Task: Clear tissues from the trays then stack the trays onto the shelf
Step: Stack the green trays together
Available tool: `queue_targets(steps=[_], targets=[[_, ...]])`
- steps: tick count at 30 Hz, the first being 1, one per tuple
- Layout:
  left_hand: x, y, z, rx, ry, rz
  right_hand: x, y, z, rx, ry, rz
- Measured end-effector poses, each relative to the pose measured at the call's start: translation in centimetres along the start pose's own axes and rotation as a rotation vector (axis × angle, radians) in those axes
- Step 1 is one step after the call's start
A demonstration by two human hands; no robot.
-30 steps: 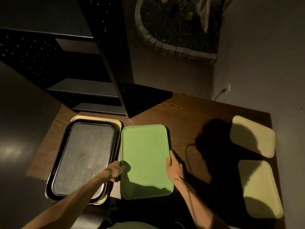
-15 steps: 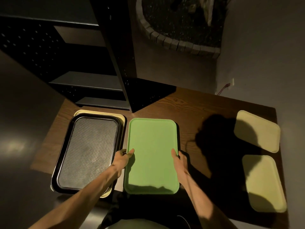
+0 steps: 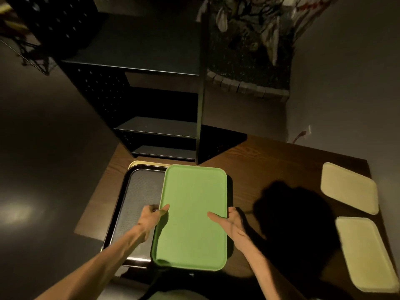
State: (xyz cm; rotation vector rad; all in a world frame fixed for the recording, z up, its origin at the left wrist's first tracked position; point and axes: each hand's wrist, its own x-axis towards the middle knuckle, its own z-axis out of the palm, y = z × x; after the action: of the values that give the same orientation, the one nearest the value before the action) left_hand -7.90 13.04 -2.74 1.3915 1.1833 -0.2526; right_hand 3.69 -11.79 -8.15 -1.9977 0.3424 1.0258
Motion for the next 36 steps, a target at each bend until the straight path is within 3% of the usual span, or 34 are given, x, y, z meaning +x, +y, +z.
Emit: queue_targets(steps=[11,15,20,27,36], targets=[[3.7,-1.7,-10.6,0.099,0.116,-0.02,-3.6,-5.1,12.1,-0.117,0.013,-0.048],[5.3,-2.1,-12.3,0.141,0.129,-0.017,-1.5,-4.2,14.9,-0.024,0.041,-0.056],[6.4,-1.9,-13.2,0.216,0.127,0.023,-2.9,-5.9,15.7,-0.114,0.059,-0.083],[6.2,-1.6,-14.6,0.692,0.224,0.198,-3.0,-6.6,16.9,-0.434,0.114,-0.106],[5.4,-0.7,-14.4,0.623,0.228,0.202,-3.6,-7.1,17.2,-0.477,0.169,-0.021]])
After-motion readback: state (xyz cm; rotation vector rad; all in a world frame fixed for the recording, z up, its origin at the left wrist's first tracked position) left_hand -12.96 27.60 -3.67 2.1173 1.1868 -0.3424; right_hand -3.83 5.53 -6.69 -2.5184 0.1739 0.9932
